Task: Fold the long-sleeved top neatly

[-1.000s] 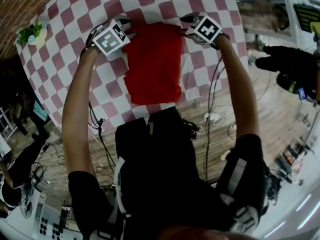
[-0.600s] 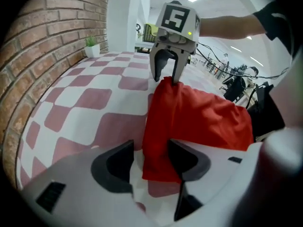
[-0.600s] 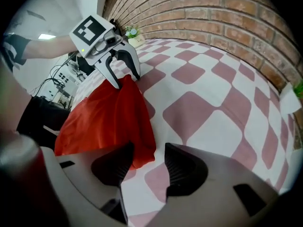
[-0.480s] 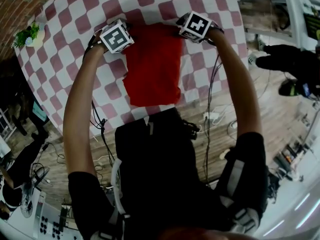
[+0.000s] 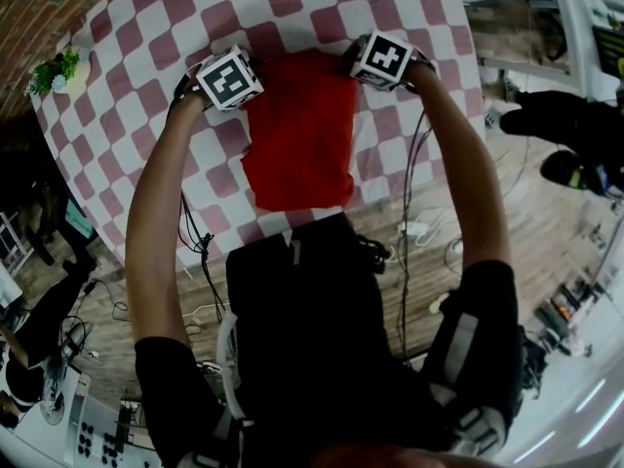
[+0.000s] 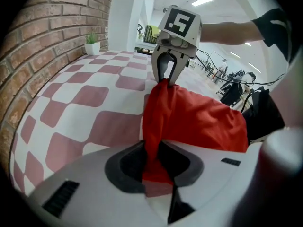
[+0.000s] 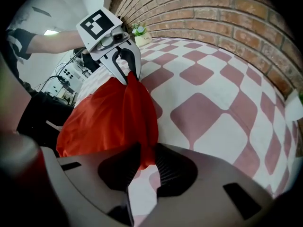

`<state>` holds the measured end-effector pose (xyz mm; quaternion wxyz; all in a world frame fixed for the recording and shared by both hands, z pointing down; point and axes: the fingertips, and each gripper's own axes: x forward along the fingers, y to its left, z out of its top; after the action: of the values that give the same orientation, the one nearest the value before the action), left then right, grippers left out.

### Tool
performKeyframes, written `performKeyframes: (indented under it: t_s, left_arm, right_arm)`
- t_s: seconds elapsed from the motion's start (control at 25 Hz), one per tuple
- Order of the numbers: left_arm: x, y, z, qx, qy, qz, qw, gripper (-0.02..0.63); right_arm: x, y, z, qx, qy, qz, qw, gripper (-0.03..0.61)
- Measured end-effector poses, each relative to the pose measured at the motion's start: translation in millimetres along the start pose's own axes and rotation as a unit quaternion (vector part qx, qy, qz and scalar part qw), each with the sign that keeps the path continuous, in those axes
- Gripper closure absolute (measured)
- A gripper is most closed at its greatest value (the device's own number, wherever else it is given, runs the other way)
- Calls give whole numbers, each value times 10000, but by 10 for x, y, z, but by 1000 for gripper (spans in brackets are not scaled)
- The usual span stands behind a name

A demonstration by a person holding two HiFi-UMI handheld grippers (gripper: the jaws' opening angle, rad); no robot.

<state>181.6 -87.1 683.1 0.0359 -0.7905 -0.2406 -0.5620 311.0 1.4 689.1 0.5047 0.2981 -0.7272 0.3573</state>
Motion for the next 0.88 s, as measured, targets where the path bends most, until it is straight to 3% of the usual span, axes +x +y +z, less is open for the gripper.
performKeyframes:
  t_s: [0.2,0.4,0.6,0.88]
  left_arm:
    - [-93,61,16,-401,-438,43,9982,555]
    - [-148,232,-23,-460,-440,459,9969,557]
    - [-276,483,-8,-460,-585,1202,9900,558]
    - [-756,725,165,-122,-750,2487,9656,560]
  right_arm:
    - [-65,-109,35,109,-167,-260,9995,503]
    - [-177,-70,289,87,-264,-390,9989,509]
    - [-321,-372,420,-154,-368,-1147,9926,512]
    - [-757,-649,762,-590,-792,-2235,9697,513]
